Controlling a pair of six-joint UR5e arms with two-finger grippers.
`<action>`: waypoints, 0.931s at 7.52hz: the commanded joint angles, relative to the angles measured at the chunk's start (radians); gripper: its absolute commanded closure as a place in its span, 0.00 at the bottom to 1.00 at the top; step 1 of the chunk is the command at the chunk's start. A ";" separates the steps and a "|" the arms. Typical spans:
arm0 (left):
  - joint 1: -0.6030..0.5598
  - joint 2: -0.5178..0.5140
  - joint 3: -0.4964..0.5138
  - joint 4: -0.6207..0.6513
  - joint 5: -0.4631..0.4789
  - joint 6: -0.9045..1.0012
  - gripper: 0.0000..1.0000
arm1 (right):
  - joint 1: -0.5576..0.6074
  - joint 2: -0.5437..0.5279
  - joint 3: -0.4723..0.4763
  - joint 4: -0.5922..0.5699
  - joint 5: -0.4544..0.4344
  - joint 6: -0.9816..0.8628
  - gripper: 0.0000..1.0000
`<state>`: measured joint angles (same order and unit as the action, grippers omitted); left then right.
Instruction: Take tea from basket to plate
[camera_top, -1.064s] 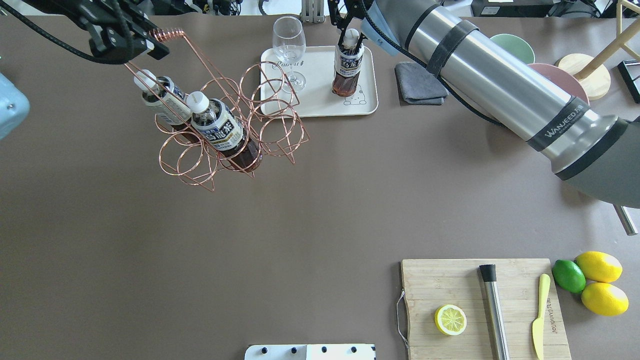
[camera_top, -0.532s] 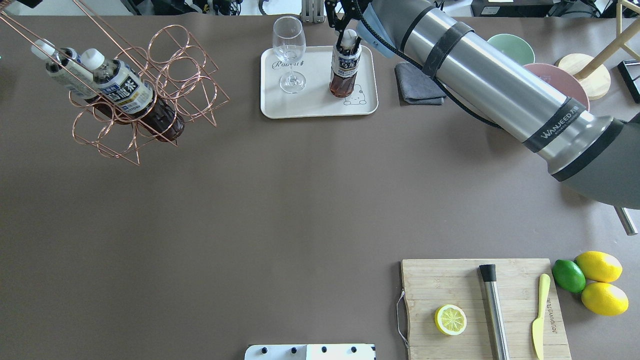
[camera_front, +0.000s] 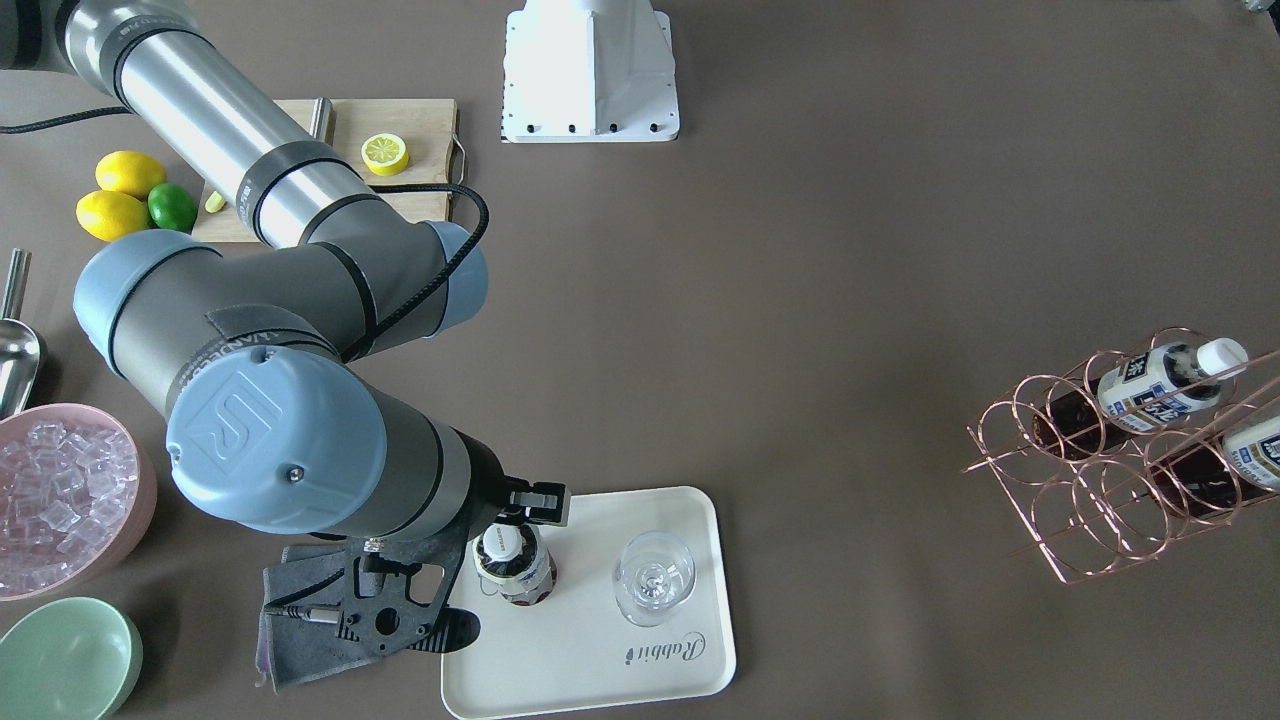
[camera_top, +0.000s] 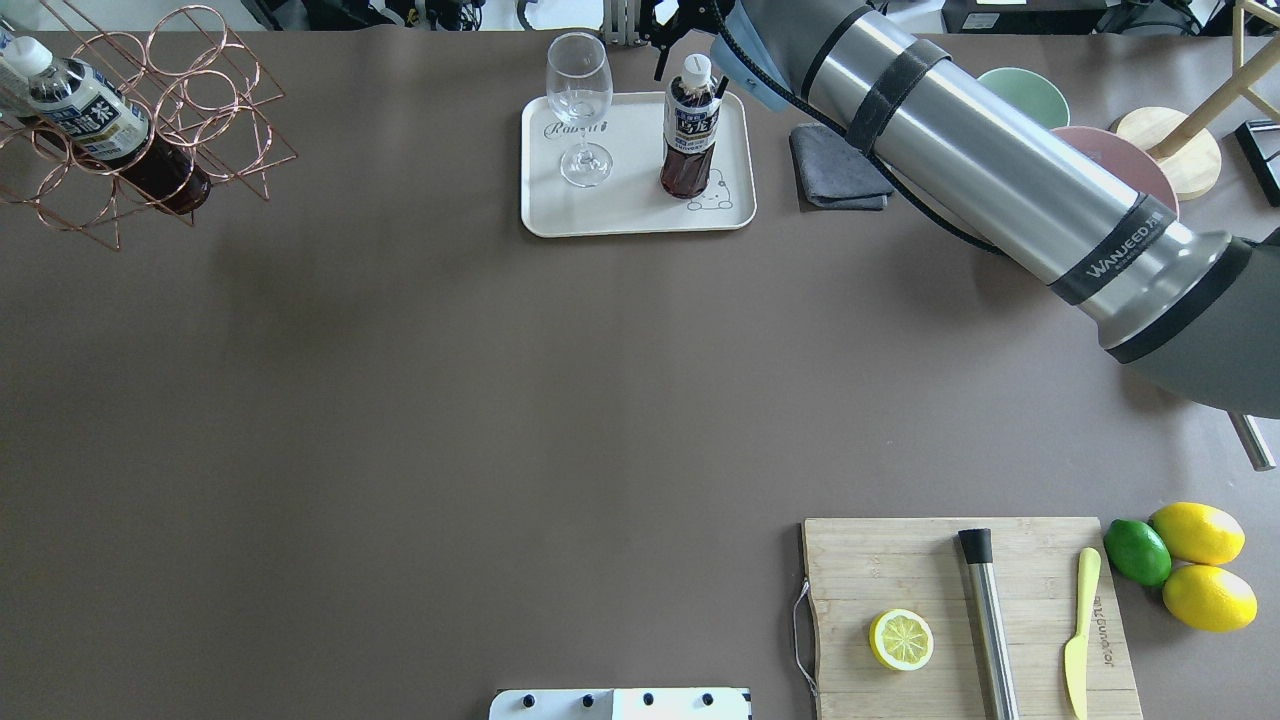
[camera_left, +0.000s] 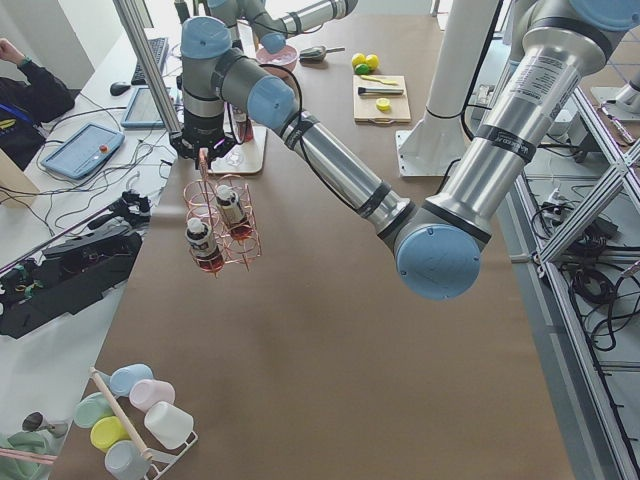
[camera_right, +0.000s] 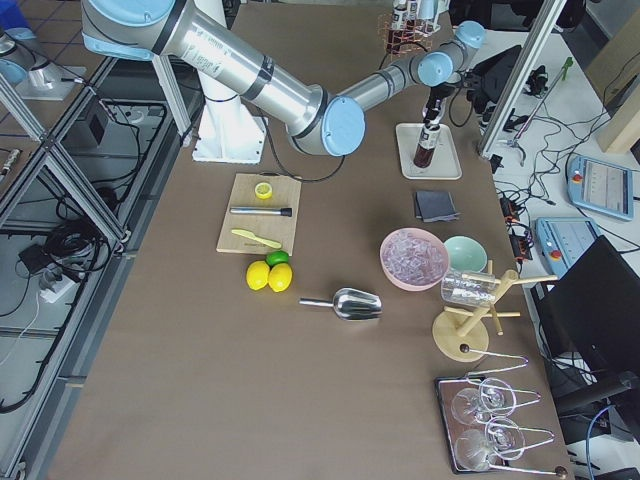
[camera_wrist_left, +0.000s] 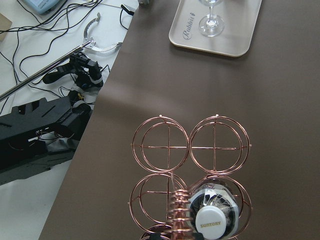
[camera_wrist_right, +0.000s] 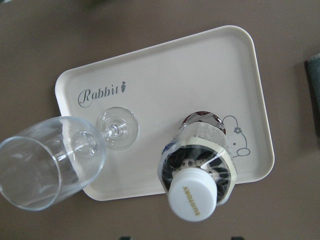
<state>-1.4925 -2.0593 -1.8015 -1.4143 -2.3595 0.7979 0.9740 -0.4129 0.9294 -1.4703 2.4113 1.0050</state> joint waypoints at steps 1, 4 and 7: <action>-0.005 -0.018 0.133 -0.147 0.094 0.082 1.00 | 0.002 -0.085 0.249 -0.138 0.012 -0.002 0.27; 0.003 -0.062 0.336 -0.378 0.160 0.203 1.00 | -0.007 -0.246 0.617 -0.397 -0.007 -0.130 0.18; 0.023 -0.108 0.476 -0.527 0.172 0.245 1.00 | -0.006 -0.673 1.094 -0.519 -0.147 -0.331 0.10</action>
<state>-1.4855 -2.1351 -1.4070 -1.8673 -2.1985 1.0041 0.9719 -0.8393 1.7646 -1.9383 2.3488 0.7848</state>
